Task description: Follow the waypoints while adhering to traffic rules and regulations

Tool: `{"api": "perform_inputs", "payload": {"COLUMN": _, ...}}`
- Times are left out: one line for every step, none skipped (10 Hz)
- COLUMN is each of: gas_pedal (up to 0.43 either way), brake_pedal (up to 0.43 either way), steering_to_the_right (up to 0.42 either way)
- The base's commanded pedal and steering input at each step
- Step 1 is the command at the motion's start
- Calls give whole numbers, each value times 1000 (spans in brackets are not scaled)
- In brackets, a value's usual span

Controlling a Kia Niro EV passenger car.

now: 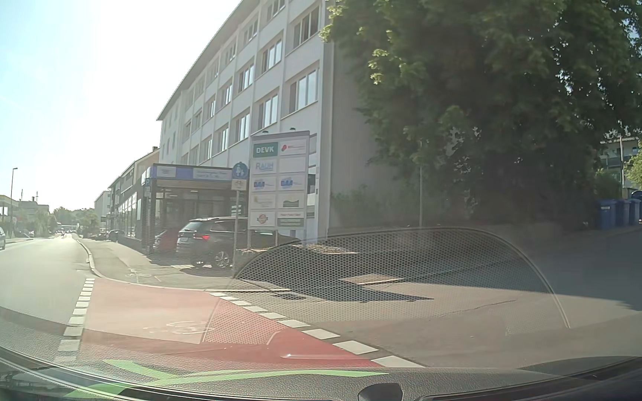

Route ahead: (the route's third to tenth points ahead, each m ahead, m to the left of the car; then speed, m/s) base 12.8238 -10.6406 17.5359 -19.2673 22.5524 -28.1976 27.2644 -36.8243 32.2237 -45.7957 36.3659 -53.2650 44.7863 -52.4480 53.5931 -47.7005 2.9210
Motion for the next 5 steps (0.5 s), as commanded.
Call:
{"api": "perform_inputs", "payload": {"gas_pedal": 0, "brake_pedal": 0, "steering_to_the_right": 407}}
{"api": "perform_inputs", "payload": {"gas_pedal": 0, "brake_pedal": 0, "steering_to_the_right": 407}}
{"api": "perform_inputs", "payload": {"gas_pedal": 0, "brake_pedal": 0, "steering_to_the_right": 407}}
{"api": "perform_inputs", "payload": {"gas_pedal": 0, "brake_pedal": 0, "steering_to_the_right": 409}}
{"api": "perform_inputs", "payload": {"gas_pedal": 0, "brake_pedal": 0, "steering_to_the_right": 413}}
